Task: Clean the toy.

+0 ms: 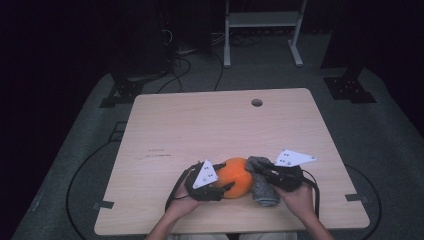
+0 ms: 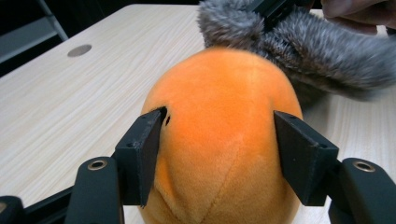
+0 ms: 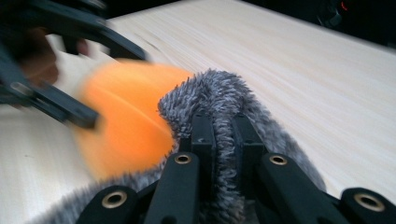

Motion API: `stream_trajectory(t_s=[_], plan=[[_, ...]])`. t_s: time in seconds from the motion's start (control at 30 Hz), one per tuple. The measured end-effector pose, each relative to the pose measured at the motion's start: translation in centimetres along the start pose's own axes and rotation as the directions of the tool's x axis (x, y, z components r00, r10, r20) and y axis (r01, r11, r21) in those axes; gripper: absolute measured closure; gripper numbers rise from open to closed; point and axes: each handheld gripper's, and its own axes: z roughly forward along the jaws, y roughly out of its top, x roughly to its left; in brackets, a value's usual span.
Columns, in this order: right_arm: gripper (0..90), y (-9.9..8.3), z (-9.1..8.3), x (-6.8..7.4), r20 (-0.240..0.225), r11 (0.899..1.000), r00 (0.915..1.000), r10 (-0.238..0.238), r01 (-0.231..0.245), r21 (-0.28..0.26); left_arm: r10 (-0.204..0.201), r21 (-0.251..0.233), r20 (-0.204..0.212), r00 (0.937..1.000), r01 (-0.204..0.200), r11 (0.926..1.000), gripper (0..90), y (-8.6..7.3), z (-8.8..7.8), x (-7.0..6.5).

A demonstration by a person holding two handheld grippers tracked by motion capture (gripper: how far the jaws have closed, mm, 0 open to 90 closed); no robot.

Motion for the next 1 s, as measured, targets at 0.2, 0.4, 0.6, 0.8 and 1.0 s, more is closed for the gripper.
stream_trajectory(t_s=[0.2,0.4,0.6,0.8,1.0], plan=[[81.3,-0.3,0.3,-0.1,-0.022,1.0,0.9994,0.026,-0.027,-0.01,-0.052,-0.025,0.014,0.9986,0.052,0.9983,20.3,0.2,0.2,0.1],[81.3,-1.6,0.5,-2.4,0.012,0.991,0.9916,0.129,-0.129,0.038,-0.05,-0.035,0.031,0.9982,0.051,0.9981,30.9,-0.5,-0.1,0.8],[81.3,-1.1,-0.1,-2.3,-0.053,0.987,0.9863,0.156,-0.158,-0.031,-0.027,-0.032,0.05,0.9984,0.028,0.9991,32.5,-0.8,-0.3,0.8],[81.3,-2.0,0.8,-3.0,-0.012,0.982,0.9832,0.182,-0.181,0.044,-0.012,-0.026,0.079,0.9968,0.014,0.9996,34.4,-1.1,-0.5,0.9],[81.2,-0.8,-0.5,-2.5,-0.146,0.975,0.9677,0.205,-0.216,-0.061,0.04,-0.044,0.104,0.9938,-0.035,0.9984,32.0,-1.0,-0.5,0.2]])
